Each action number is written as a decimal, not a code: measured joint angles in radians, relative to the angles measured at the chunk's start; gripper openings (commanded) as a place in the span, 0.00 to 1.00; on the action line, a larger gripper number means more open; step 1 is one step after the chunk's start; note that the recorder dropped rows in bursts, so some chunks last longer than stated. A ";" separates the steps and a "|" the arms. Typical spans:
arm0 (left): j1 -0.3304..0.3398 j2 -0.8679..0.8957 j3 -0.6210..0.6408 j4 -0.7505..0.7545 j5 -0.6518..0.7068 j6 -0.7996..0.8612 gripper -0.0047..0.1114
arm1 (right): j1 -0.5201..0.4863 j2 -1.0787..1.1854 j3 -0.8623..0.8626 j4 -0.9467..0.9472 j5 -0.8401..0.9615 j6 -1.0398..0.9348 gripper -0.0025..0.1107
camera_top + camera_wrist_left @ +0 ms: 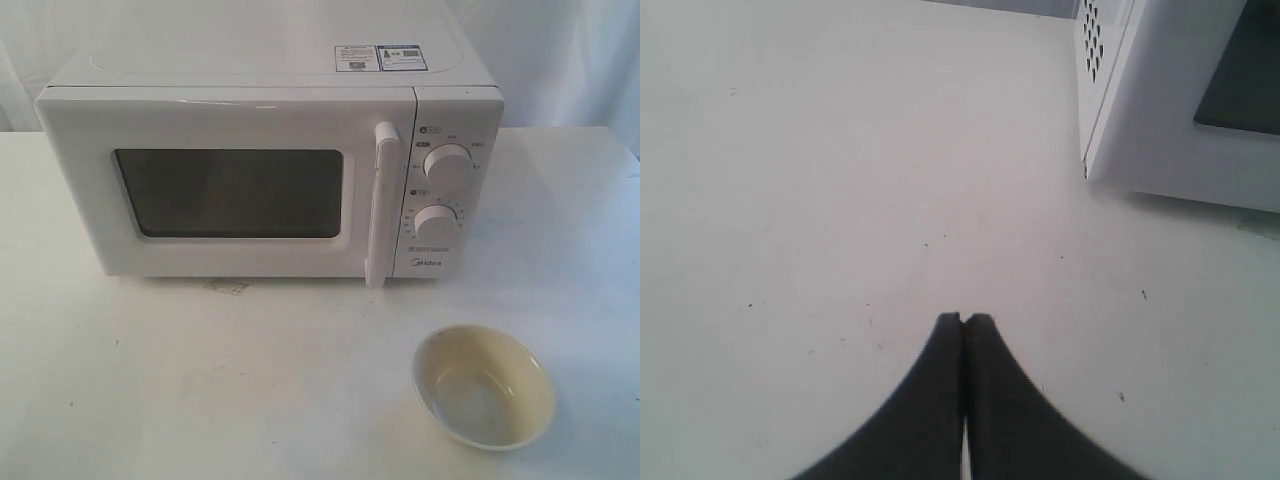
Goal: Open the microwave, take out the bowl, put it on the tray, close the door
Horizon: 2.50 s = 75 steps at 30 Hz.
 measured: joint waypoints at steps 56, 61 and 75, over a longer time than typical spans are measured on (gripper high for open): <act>0.000 0.000 0.000 0.000 0.000 0.000 0.04 | 0.000 -0.064 0.192 -0.186 -0.120 0.156 0.02; 0.000 0.000 0.000 0.000 0.000 0.000 0.04 | 0.000 -0.112 0.194 -0.593 -0.111 0.500 0.02; 0.000 0.000 0.000 0.000 0.000 0.000 0.04 | 0.000 -0.114 0.194 -0.928 0.198 0.684 0.02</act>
